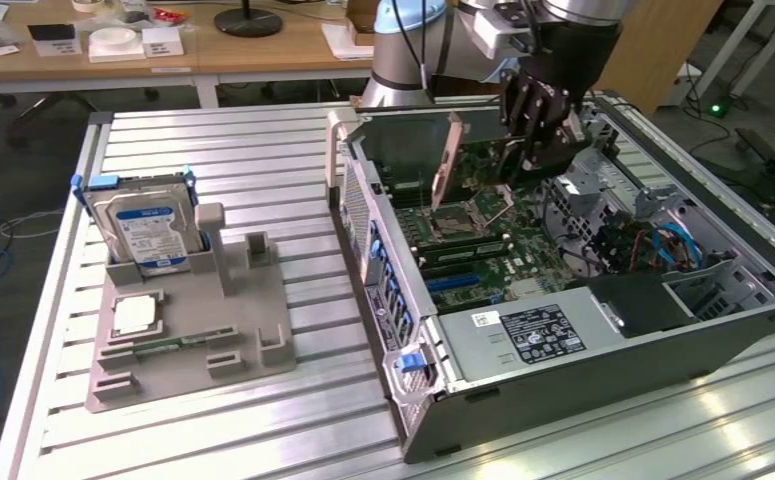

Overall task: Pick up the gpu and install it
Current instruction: 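Insert the gpu into the slot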

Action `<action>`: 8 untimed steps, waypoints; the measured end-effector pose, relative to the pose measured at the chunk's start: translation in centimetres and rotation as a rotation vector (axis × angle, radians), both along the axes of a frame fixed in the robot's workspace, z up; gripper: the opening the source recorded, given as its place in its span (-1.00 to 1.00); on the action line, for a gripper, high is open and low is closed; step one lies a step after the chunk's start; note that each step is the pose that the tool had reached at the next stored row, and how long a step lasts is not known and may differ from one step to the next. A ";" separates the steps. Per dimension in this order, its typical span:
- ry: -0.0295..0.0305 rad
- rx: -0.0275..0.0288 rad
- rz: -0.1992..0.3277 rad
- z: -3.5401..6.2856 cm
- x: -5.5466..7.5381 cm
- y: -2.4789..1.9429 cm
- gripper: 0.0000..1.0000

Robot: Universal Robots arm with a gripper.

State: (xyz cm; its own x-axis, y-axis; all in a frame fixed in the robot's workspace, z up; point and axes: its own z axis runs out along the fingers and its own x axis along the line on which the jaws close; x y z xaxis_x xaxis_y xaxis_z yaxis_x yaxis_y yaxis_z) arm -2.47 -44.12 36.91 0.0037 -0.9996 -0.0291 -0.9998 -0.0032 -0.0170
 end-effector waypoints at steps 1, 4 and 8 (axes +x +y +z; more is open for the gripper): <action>0.0001 -0.0002 0.000 -0.12 0.0 0.00 -0.44; 0.0001 -0.0009 -0.002 -0.46 0.0 0.00 -0.44; 0.0000 -0.0024 -0.002 -0.84 0.0 0.00 -0.44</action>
